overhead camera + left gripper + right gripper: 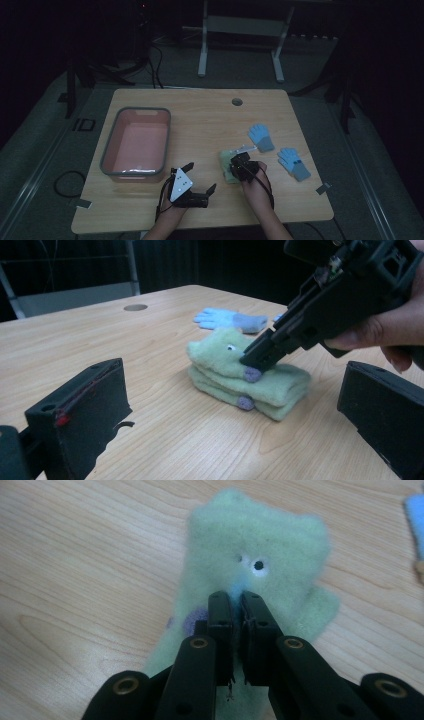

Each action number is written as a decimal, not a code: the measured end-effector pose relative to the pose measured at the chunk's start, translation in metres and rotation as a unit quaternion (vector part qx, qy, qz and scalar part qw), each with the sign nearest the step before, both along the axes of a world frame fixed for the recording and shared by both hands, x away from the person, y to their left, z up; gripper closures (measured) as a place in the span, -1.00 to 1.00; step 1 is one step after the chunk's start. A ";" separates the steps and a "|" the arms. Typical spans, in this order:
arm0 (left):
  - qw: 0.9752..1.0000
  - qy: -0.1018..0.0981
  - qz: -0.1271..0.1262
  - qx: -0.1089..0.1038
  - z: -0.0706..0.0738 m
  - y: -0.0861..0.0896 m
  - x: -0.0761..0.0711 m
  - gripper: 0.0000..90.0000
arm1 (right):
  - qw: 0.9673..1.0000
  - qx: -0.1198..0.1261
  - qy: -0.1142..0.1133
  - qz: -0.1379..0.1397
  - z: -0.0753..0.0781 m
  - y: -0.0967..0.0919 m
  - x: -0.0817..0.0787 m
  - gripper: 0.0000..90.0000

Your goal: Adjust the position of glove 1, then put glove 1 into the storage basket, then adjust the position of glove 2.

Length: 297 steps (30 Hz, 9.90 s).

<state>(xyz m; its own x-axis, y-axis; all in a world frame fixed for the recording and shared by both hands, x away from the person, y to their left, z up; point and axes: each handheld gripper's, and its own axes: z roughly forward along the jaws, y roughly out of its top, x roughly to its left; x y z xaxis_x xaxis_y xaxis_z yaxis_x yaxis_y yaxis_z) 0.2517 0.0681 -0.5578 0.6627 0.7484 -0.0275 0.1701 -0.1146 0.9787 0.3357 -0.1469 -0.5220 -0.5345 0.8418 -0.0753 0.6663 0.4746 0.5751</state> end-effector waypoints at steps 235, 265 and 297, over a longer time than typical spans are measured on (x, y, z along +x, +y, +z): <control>0.962 0.140 -0.066 0.226 0.090 0.082 0.062 -0.86 | 0.951 0.158 0.056 0.259 0.071 0.084 0.077 0.13; 0.947 0.131 -0.149 0.252 0.061 0.020 0.044 -0.86 | 0.964 0.139 0.033 0.226 0.045 -0.004 0.063 0.08; 0.954 0.143 -0.128 0.229 0.003 0.009 0.028 -0.85 | 0.979 0.092 0.010 0.179 0.021 -0.110 0.043 0.11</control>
<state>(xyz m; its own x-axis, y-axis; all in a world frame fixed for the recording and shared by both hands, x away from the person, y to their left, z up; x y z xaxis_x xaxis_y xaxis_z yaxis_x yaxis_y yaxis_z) 0.2794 0.0773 -0.5547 0.8397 0.5400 0.0579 0.3311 -0.5934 0.7337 0.3789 -0.2573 -0.5006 -0.7981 0.5981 0.0733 0.4882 0.5704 0.6605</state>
